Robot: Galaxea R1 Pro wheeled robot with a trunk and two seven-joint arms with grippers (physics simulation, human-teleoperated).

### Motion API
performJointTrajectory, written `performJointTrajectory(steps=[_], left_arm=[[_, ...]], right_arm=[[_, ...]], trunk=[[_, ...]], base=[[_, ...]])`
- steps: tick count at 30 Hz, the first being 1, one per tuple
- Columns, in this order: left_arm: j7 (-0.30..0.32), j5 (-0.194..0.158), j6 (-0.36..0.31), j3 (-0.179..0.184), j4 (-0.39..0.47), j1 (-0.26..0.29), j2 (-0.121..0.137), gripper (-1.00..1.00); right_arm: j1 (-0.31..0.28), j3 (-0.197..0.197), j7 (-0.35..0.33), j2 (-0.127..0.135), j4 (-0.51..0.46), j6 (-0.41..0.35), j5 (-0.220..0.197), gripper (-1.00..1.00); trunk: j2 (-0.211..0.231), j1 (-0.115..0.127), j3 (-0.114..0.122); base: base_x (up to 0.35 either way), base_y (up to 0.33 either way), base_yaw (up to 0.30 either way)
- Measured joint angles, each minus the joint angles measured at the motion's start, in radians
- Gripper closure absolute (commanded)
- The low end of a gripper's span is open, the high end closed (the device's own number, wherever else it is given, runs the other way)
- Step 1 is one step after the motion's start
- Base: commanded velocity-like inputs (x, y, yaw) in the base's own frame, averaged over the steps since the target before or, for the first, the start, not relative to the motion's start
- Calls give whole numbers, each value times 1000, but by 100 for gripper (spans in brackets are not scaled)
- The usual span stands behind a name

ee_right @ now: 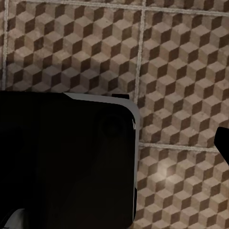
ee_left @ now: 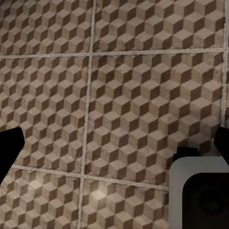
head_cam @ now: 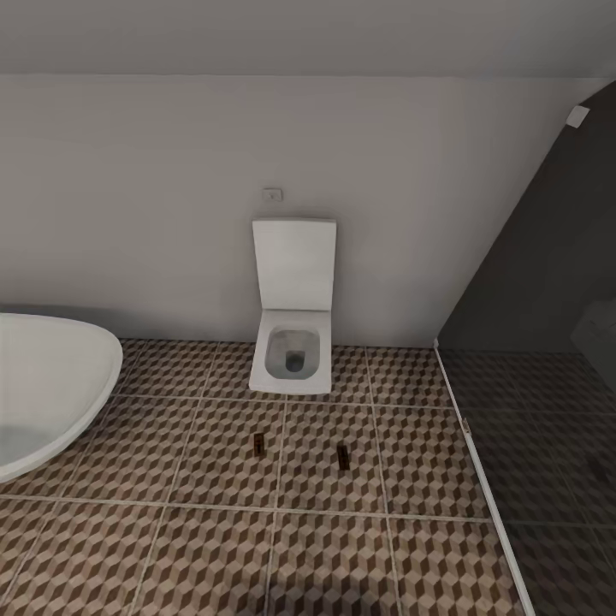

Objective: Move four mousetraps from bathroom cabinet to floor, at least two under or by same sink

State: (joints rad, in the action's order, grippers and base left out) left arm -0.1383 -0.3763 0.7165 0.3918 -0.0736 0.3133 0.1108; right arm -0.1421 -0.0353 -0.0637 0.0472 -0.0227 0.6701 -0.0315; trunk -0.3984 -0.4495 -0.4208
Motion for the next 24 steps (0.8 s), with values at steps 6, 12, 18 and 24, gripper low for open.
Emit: performJointTrajectory(steps=[6, 12, 18, 24], left_arm=[[0, 0, 0, 0, 0, 0, 0, -100], [0, 0, 0, 0, 0, 0, 0, -100], [0, 0, 0, 0, 0, 0, 0, -100], [0, 0, 0, 0, 0, 0, 0, -100]], right_arm=[[0, 0, 0, 0, 0, 0, 0, -100], [0, 0, 0, 0, 0, 0, 0, -100], [0, 0, 0, 0, 0, 0, 0, -100], [0, 0, 0, 0, 0, 0, 0, -100]], trunk=[[0, 0, 0], [0, 0, 0], [0, 0, 0], [0, 0, 0]], base=[[0, 0, 0], [0, 0, 0], [0, 0, 0], [0, 0, 0]])
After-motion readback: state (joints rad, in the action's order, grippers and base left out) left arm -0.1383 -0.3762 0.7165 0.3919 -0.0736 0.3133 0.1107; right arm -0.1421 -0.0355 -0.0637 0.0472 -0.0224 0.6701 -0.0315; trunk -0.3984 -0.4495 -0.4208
